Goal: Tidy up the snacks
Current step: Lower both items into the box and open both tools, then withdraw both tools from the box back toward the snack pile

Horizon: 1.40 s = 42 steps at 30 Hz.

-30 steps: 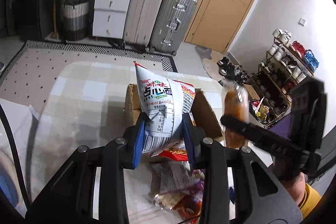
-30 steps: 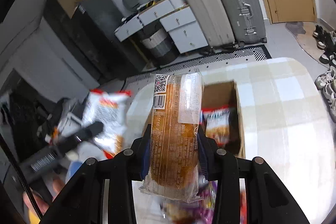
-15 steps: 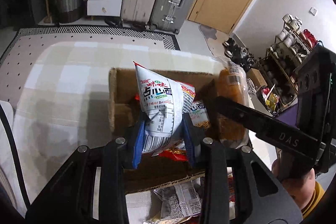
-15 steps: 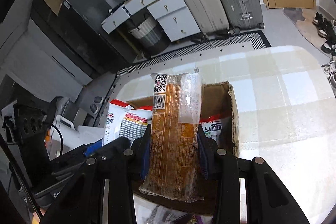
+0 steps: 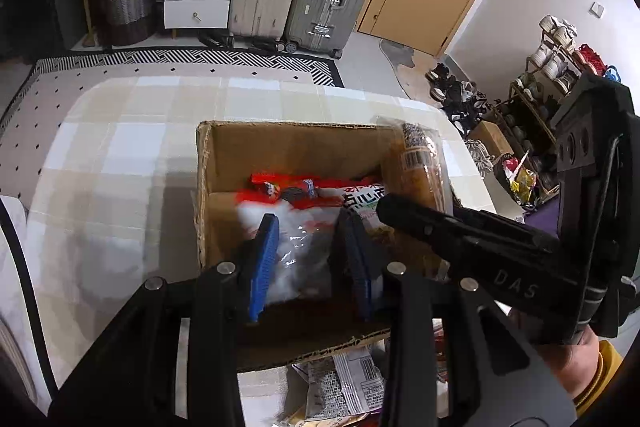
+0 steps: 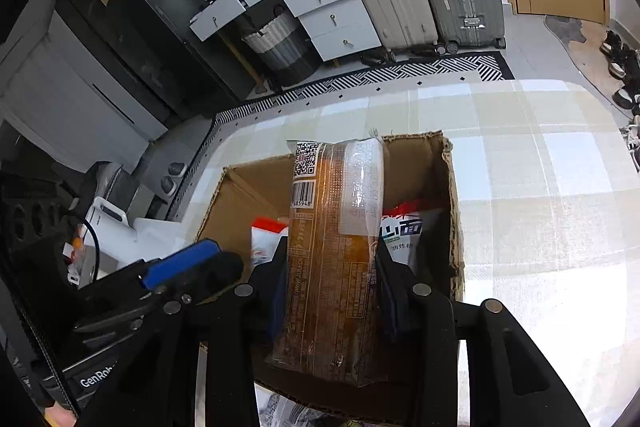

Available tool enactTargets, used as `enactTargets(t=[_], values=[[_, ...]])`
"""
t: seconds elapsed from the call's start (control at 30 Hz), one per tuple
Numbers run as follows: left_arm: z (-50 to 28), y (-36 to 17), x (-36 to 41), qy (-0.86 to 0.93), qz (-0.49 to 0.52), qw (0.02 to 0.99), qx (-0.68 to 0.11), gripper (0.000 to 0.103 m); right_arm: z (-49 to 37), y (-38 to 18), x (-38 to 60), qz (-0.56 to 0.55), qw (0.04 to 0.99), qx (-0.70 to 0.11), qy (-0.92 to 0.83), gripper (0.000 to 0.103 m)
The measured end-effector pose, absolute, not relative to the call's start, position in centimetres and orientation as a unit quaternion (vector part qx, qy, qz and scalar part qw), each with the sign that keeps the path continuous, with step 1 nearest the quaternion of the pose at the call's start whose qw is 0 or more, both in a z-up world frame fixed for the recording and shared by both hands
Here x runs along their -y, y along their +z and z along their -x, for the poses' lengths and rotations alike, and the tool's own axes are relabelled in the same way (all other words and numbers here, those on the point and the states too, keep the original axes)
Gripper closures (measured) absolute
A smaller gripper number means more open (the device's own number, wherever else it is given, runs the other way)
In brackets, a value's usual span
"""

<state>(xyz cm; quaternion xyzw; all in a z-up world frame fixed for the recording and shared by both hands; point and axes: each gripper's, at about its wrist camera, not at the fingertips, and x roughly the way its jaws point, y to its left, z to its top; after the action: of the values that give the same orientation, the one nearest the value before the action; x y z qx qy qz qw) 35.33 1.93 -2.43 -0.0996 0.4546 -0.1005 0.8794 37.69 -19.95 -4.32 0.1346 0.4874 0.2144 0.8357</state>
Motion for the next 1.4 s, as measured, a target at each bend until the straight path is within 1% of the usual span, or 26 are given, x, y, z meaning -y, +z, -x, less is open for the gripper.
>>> enactTargets(t=[0.07,0.13,0.17,0.2,0.23,0.27,0.3,0.37,0.43,0.5,0.57,0.7,0.83,0.93,1.0,1.17,1.23,1.27,1.3,1.33,1.37,1.4], values=[[-35.1,-2.2,-2.1,-0.102,0.100,0.879,-0.454,0.073,-37.6,-4.3,19.7,-0.123,0.838,-0.487,0.211,0.065],[-34.6,-2.0,-2.6,-0.102,0.105,0.879,-0.454,0.073,-37.4,-4.2,19.5,-0.119,0.839,-0.487,0.212,0.063],[-34.5,-2.0,-2.7,-0.102,0.107,0.878,-0.455,0.072,-37.3,-4.0,19.5,-0.117,0.841,-0.485,0.211,0.060],[-34.0,-1.8,-3.0,-0.101,0.108,0.878,-0.455,0.071,-37.2,-3.9,19.5,-0.118,0.842,-0.483,0.212,0.057],[-33.6,-1.6,-3.2,-0.100,0.110,0.879,-0.453,0.070,-37.1,-3.7,19.5,-0.118,0.843,-0.480,0.212,0.055],[-33.5,-1.5,-3.3,-0.099,0.111,0.879,-0.453,0.067,-36.9,-3.5,19.4,-0.116,0.844,-0.479,0.212,0.054],[-33.0,-1.4,-3.6,-0.097,0.112,0.880,-0.452,0.064,-36.8,-3.3,19.2,-0.111,0.845,-0.478,0.212,0.054],[-32.4,-1.1,-3.9,-0.098,0.114,0.880,-0.450,0.064,-36.3,-2.6,18.8,-0.101,0.850,-0.470,0.213,0.054],[-31.7,-0.7,-4.1,-0.098,0.114,0.881,-0.448,0.059,-35.6,-2.1,18.7,-0.093,0.855,-0.463,0.212,0.054],[-30.7,-0.1,-4.3,-0.097,0.113,0.883,-0.444,0.043,-34.8,-1.4,18.7,-0.089,0.859,-0.458,0.211,0.054],[-29.6,0.5,-4.4,-0.093,0.110,0.888,-0.436,0.037,-34.1,-0.9,19.0,-0.085,0.863,-0.453,0.209,0.054],[-27.1,1.8,-4.2,-0.091,0.110,0.893,-0.428,0.029,-31.3,0.3,19.7,-0.083,0.868,-0.444,0.209,0.054],[-23.7,3.4,-3.9,-0.085,0.098,0.900,-0.415,0.025,-27.8,1.8,20.6,-0.071,0.879,-0.423,0.207,0.054],[-20.6,4.7,-3.4,-0.087,0.092,0.908,-0.399,0.024,-24.4,2.9,21.4,-0.072,0.889,-0.403,0.208,0.053],[-18.1,5.8,-3.0,-0.084,0.082,0.916,-0.385,0.024,-22.0,3.5,21.9,-0.070,0.896,-0.388,0.205,0.047],[-12.0,8.5,-1.9,-0.086,0.078,0.928,-0.354,0.021,-16.0,4.6,23.1,-0.071,0.908,-0.358,0.206,0.046],[-9.2,9.4,-1.6,-0.086,0.078,0.933,-0.339,0.020,-13.5,5.0,23.4,-0.070,0.913,-0.344,0.207,0.043],[-7.9,9.9,-1.4,-0.085,0.077,0.936,-0.332,0.019,-11.5,5.1,23.6,-0.066,0.916,-0.335,0.212,0.040],[-6.5,10.3,-1.3,-0.084,0.076,0.939,-0.325,0.017,-10.1,5.3,23.8,-0.062,0.919,-0.327,0.212,0.036],[-4.9,10.6,-1.2,-0.082,0.076,0.942,-0.317,0.015,-9.2,5.4,23.9,-0.059,0.921,-0.321,0.213,0.034],[-3.4,10.9,-1.0,-0.079,0.076,0.945,-0.310,0.010,-7.7,5.8,24.0,-0.054,0.925,-0.309,0.216,0.033],[-1.9,11.0,-1.0,-0.075,0.078,0.947,-0.303,0.001,-6.7,5.9,24.2,-0.051,0.927,-0.302,0.217,0.032]])
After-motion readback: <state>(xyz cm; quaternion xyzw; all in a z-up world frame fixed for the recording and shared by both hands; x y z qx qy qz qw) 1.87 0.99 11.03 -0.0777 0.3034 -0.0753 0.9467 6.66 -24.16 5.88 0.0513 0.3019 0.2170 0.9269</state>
